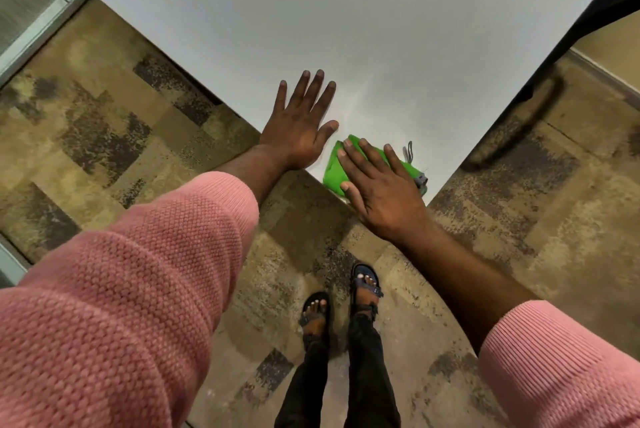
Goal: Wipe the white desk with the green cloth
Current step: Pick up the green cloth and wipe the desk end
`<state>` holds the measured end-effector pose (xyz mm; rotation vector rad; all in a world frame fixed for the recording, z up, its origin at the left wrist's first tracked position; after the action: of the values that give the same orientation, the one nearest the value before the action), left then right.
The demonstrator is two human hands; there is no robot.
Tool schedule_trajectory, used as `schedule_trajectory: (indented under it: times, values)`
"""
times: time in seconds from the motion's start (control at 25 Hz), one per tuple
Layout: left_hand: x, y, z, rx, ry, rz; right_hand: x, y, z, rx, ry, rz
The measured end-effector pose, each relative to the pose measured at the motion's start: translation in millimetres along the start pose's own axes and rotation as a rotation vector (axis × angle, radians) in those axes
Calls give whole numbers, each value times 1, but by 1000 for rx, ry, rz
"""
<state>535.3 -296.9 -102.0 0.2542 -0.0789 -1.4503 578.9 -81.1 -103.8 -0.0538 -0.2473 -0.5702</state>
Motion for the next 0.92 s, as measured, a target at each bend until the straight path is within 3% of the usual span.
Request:
schedule_trajectory:
  times: [0.36,0.64,0.92]
  values:
    - [1,1,1,7,2,0,19,-24,-2,-39,-42,-91]
    - [0,1,5,24,29,8,23,44,-7,-11,28,1]
    - [1,0,0,-6,-4,9,37,-14,-1,12,5,-62]
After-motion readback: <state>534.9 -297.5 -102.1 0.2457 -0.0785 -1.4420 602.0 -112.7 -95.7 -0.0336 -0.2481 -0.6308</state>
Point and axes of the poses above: each hand's wrist, its own y-axis away from the middle knuckle, its own z-axis out of the back of the hand, x = y × z, the point moved 3 cm from there along -y, towards the middle knuckle, and after that the axes turned 11 degrees about z, right-handed, at the moved point
